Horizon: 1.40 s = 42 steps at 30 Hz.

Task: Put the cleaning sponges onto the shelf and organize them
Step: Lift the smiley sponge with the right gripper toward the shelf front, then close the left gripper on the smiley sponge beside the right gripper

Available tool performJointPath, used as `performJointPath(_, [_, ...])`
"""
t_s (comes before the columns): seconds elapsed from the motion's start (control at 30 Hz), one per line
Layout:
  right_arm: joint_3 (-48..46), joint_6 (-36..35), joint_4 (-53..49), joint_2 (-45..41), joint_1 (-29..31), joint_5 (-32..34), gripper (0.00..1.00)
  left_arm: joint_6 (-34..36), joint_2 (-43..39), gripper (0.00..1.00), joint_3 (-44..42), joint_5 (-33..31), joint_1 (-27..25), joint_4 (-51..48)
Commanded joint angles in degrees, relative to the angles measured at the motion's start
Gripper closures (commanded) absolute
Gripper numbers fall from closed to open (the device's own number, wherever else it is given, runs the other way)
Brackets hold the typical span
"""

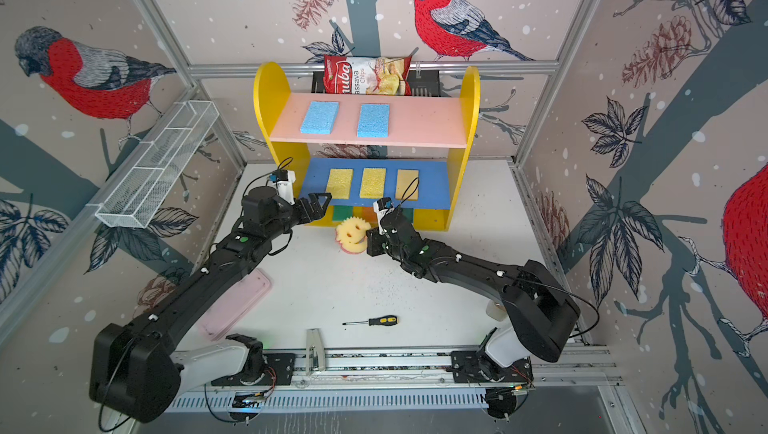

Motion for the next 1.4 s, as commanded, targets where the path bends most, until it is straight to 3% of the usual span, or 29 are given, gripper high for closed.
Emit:
performJointPath(0.0, [0.15, -1.16, 1.46, -0.98, -0.06, 2.07, 1.00, 0.52, 1.18, 0.03, 0.93, 4.00, -0.02, -0.02])
performJointPath(0.23, [0.89, -1.75, 0.92, -1.56, -0.58, 3.21, 1.00, 0.85, 4.57, 0.09, 1.68, 10.52, -0.85, -1.03])
performJointPath(0.47, [0.70, -1.15, 0.91, -1.70, -0.67, 3.30, 1.00, 1.81, 9.28, 0.08, 1.91, 10.83, -6.45, -0.57])
performJointPath(0.73, [-0.53, -0.57, 1.30, -3.36, -0.78, 3.86, 1.00, -0.87, 12.06, 0.16, 1.86, 13.24, -6.89, 3.00])
performJointPath(0.8, [-0.61, -0.50, 1.26, -3.46, -0.76, 4.03, 1.00, -1.50, 12.48, 0.24, 1.87, 14.08, -6.89, 3.90])
performJointPath(0.93, [-0.84, -0.44, 1.53, -3.32, -0.90, 3.79, 1.00, -2.39, 13.30, 0.67, 2.30, 14.59, -6.97, 3.95])
performJointPath(1.0, [-0.88, -0.50, 1.53, -3.32, -0.84, 3.68, 0.99, -2.59, 13.30, 0.81, 2.32, 14.71, -7.03, 4.14])
performJointPath(1.2, [-1.54, -0.63, 1.51, -3.89, -1.21, 3.95, 0.84, -3.08, 12.99, 0.95, 2.94, 14.59, -6.98, 4.29])
performJointPath(1.37, [-2.84, -0.37, 2.22, -5.63, -1.85, 4.04, 0.53, -3.19, 12.47, 0.97, 4.04, 14.55, -7.08, 3.66])
